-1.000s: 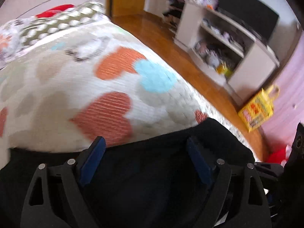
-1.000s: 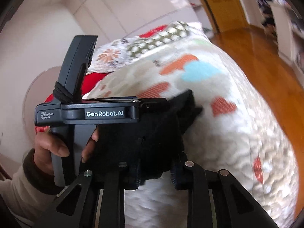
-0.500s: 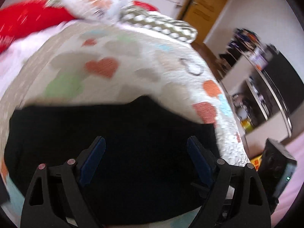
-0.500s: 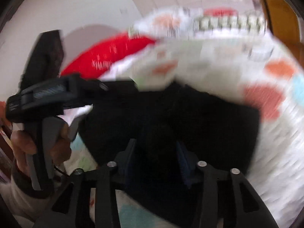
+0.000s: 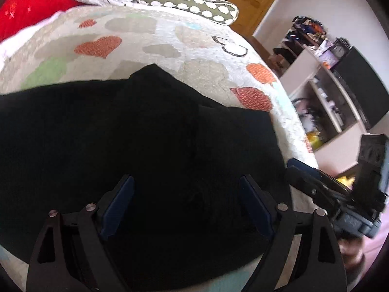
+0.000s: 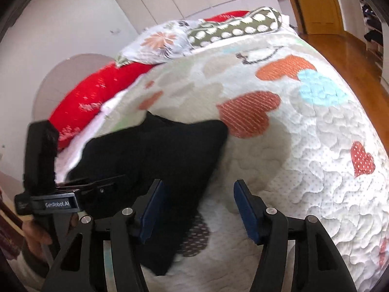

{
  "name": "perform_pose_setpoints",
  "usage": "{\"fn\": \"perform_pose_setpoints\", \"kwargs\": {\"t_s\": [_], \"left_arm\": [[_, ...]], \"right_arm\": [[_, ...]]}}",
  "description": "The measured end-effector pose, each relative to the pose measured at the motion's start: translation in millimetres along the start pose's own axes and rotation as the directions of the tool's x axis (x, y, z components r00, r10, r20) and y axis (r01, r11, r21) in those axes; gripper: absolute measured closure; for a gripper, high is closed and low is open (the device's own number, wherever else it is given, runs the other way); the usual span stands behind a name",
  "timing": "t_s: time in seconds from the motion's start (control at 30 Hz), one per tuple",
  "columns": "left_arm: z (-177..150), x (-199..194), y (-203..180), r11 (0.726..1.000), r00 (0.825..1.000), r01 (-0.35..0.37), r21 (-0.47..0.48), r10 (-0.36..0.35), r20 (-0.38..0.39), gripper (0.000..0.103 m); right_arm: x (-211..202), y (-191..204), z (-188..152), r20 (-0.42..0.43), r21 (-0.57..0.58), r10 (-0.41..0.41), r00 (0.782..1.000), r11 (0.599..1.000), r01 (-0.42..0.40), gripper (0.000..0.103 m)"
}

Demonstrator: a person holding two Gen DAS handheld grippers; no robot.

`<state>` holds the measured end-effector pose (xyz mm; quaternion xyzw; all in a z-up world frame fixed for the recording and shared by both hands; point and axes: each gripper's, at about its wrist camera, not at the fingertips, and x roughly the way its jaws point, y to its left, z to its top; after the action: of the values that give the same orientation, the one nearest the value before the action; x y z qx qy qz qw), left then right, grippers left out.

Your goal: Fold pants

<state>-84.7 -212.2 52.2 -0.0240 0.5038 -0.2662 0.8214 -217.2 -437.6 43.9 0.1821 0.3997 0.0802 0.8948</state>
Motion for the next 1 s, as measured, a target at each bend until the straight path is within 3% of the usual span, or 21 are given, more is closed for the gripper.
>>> {"fn": "perform_pose_setpoints", "kwargs": {"t_s": [0.03,0.07,0.13,0.17,0.23,0.47,0.53,0.6,0.63,0.7,0.77,0.87,0.93,0.97,1.0], "left_arm": [[0,0,-2,1.000,1.000,0.009,-0.006,-0.009,0.010,0.017],[1,-1,-4,1.000,1.000,0.016,-0.016,-0.016,0.016,0.028],[2,-7,-5,1.000,1.000,-0.003,-0.005,0.003,0.022,0.080],[3,-10,-3,0.999,0.999,0.034,-0.008,-0.034,0.000,0.101],[2,-21,2,0.997,0.997,0.070,-0.026,-0.070,0.010,0.102],[-4,-39,20,0.999,0.999,0.026,-0.035,-0.024,0.049,0.103],[-3,-34,23,0.997,0.999,0.031,-0.072,-0.028,0.042,0.090],[-4,-31,23,0.994,0.997,0.073,-0.087,-0.071,0.026,0.033],[-5,-32,22,0.991,0.995,0.094,-0.093,-0.090,0.040,0.027],[-6,-33,17,0.990,0.992,0.116,-0.080,-0.112,0.061,0.027],[-4,-27,9,0.995,0.996,0.085,-0.059,-0.083,0.043,0.027],[-5,-4,3,0.998,0.998,0.045,-0.044,-0.047,-0.046,0.027],[-9,-1,-5,1.000,1.000,0.011,-0.029,-0.012,-0.027,0.027],[-10,-1,-11,1.000,1.000,0.018,-0.015,-0.018,-0.017,0.032],[-10,0,-13,0.999,0.999,0.044,-0.015,-0.045,-0.018,0.069]], "right_arm": [[3,0,2,0.002,0.004,-0.002,1.000,1.000,0.002,0.042],[2,0,3,0.008,0.009,0.000,1.000,1.000,0.000,0.042],[-4,4,8,0.031,-0.001,0.004,1.000,1.000,-0.004,0.042],[-12,4,9,0.041,-0.013,0.008,0.999,1.000,-0.008,0.042],[-21,14,14,0.055,-0.049,0.027,0.998,0.999,-0.024,0.042],[-3,36,29,0.045,-0.109,0.034,0.998,0.994,-0.029,0.042],[-3,37,28,0.041,-0.111,0.036,0.999,0.993,-0.032,0.042],[-6,35,25,0.037,-0.113,0.036,0.999,0.993,-0.032,0.042],[-8,34,23,0.034,-0.112,0.037,0.999,0.993,-0.033,0.042],[-9,29,21,0.028,-0.103,0.031,0.999,0.994,-0.028,0.042],[-10,23,21,0.029,-0.085,0.029,0.999,0.996,-0.026,0.042],[-13,19,20,0.031,-0.067,0.037,0.999,0.997,-0.035,0.042],[-15,19,19,0.036,-0.074,0.039,0.999,0.997,-0.036,0.042],[-16,18,19,0.036,-0.074,0.037,0.999,0.997,-0.035,0.042],[-17,16,19,0.036,-0.069,0.034,0.999,0.997,-0.032,0.042]]}}
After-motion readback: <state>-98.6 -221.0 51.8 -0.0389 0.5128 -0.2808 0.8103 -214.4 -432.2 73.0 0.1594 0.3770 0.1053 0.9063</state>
